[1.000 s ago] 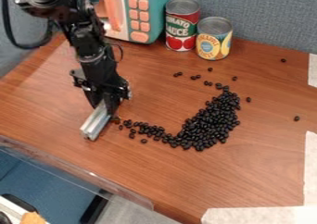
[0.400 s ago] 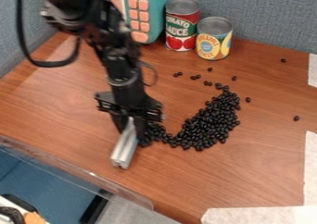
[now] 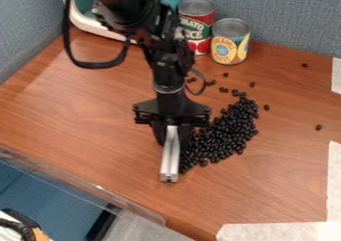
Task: Sweep into pile
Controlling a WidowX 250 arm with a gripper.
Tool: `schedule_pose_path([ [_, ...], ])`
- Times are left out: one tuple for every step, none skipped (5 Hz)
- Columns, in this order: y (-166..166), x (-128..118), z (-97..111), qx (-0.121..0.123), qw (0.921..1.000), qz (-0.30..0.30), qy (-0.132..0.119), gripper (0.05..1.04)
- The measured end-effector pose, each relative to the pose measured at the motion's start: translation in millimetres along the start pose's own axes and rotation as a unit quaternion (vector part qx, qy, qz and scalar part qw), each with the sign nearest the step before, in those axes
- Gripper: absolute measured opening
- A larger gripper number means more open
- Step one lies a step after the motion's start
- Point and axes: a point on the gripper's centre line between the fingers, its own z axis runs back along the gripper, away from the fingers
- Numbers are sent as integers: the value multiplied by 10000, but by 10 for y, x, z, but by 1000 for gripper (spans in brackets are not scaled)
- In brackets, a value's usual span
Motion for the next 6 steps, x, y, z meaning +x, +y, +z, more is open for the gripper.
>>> schedule_pose_path([
  [-113,-60,-14,59,9973,731,103,366],
  [-127,-122,-29,88,9905,1365,151,366],
  [-179,-145,-34,-73,9850,1711,224,366],
  [-285,-95,-43,-286,9817,1853,322,366],
  [-422,28,-61,-548,9824,1751,359,366],
  [-458,55,-61,-551,9859,1517,440,366],
])
